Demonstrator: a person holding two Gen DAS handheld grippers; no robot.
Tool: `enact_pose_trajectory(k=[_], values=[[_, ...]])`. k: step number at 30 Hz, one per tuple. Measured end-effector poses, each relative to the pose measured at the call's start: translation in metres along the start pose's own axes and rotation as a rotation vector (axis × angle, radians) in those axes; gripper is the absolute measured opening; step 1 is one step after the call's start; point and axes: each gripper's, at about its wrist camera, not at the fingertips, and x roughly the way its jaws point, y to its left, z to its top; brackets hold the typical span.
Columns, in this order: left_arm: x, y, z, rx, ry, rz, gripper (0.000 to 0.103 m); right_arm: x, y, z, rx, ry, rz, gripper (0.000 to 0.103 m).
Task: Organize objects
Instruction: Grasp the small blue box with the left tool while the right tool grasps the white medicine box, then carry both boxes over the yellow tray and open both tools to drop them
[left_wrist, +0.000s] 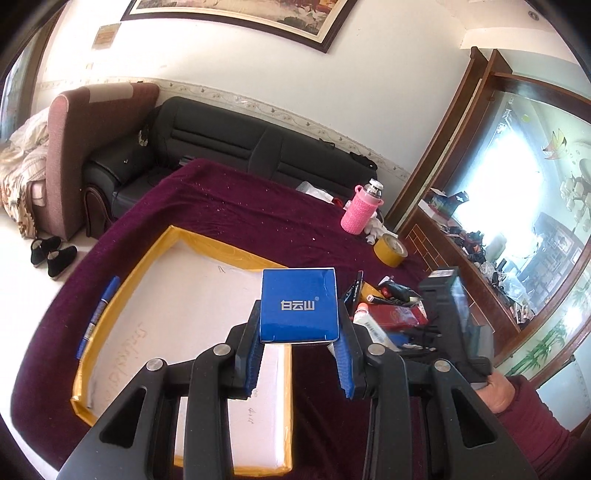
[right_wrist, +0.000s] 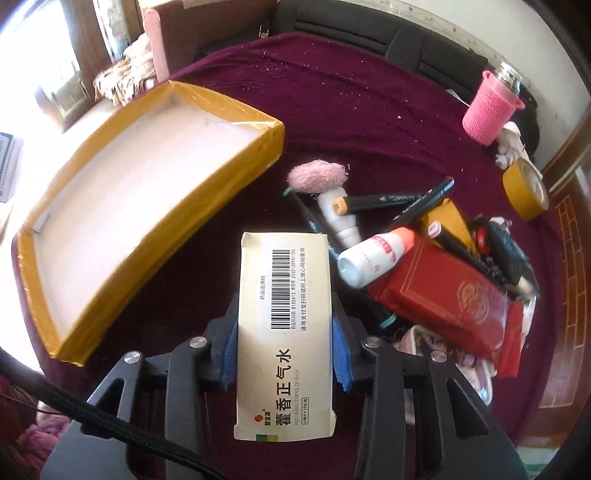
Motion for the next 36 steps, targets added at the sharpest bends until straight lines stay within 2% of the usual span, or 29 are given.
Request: enact_pose_trajectory(k=[3, 6, 11, 14, 16, 18, 26, 30, 36], values=[[-0.015, -0.002, 0.018, 0.029, -0.001, 0.002, 0.030, -0.036, 0.001, -0.002, 0.073, -0.065, 0.059, 0.039], [-0.028, -0.008, 0.052, 0.073, 0.001, 0.022, 0.030, -0.077, 0.003, 0.011, 0.120, -0.127, 0.108, 0.039], [-0.023, -0.024, 0.121, 0.198, -0.005, 0.141, 0.030, -0.140, 0.011, 0.069, 0.241, -0.217, 0.270, 0.040], [0.007, -0.019, 0.136, 0.210, 0.035, 0.194, 0.030, -0.148, 0.020, 0.107, 0.312, -0.256, 0.350, 0.040], [0.036, -0.006, 0.130, 0.199, 0.069, 0.218, 0.030, -0.132, 0.029, 0.123, 0.344, -0.262, 0.349, 0.040], [0.066, 0.010, 0.117, 0.173, 0.115, 0.215, 0.030, -0.097, 0.035, 0.129, 0.382, -0.226, 0.338, 0.040], [0.167, 0.072, 0.059, 0.011, 0.262, 0.191, 0.029, 0.012, 0.037, 0.125, 0.447, -0.147, 0.204, 0.040], [0.194, 0.092, 0.043, -0.078, 0.293, 0.168, 0.029, 0.040, 0.032, 0.126, 0.482, -0.125, 0.139, 0.040], [0.216, 0.093, 0.033, -0.109, 0.297, 0.164, 0.029, 0.055, 0.031, 0.133, 0.509, -0.088, 0.031, 0.040]])
